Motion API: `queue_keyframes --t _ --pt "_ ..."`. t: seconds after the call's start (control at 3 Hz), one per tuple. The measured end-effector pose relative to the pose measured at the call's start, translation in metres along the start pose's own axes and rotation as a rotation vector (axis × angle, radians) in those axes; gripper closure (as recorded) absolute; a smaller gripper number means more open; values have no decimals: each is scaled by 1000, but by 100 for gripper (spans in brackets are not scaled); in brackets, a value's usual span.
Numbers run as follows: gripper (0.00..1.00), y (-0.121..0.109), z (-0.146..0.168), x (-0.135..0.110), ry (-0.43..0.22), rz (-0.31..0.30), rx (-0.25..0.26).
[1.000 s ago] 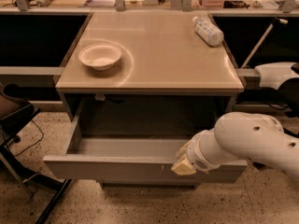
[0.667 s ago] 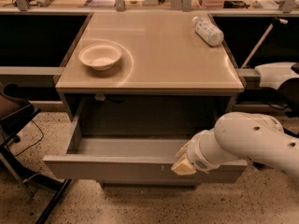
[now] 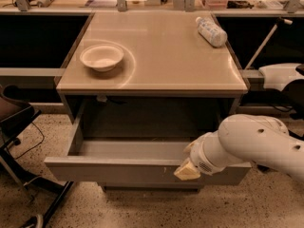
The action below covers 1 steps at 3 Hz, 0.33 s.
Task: Open top drawer
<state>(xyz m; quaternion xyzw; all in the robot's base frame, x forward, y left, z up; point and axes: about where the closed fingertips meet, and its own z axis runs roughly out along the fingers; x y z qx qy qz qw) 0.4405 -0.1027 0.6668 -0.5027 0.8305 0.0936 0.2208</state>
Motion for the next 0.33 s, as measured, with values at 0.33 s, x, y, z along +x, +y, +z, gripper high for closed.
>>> queue_keyframes --t 0.33 --pt "0 0 0 0 0 0 0"
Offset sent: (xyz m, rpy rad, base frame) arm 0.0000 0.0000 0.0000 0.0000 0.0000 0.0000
